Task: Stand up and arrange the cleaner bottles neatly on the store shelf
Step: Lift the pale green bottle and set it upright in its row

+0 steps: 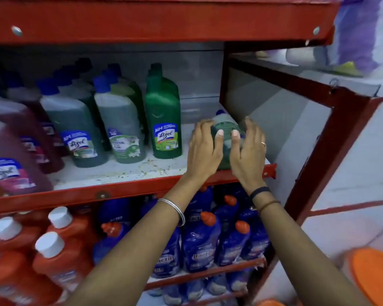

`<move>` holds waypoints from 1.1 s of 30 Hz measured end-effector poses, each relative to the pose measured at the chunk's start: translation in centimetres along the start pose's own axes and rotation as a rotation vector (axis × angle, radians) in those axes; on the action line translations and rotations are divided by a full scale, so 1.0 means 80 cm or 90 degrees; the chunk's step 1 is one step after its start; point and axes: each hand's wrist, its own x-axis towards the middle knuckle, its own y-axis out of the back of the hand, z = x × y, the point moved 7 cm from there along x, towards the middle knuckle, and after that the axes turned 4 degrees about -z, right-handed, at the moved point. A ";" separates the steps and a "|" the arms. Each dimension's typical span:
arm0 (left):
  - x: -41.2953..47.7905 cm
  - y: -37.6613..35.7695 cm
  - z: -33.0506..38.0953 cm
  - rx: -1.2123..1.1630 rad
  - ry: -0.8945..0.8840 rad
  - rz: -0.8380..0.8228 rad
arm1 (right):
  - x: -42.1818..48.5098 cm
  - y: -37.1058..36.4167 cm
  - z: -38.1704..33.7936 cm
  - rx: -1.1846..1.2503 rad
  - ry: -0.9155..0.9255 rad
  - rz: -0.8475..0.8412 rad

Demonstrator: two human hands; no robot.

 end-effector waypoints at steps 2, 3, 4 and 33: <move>0.010 -0.023 -0.020 0.014 0.128 -0.050 | 0.010 -0.010 0.018 0.009 -0.073 -0.054; 0.012 -0.035 -0.031 0.005 0.192 -0.086 | 0.015 -0.015 0.028 0.024 -0.123 -0.096; 0.013 -0.046 -0.038 -0.024 0.255 -0.127 | 0.023 -0.020 0.036 0.046 -0.178 -0.154; -0.080 0.222 -0.110 -0.389 0.244 -0.012 | -0.050 -0.122 -0.189 0.600 -0.149 -0.375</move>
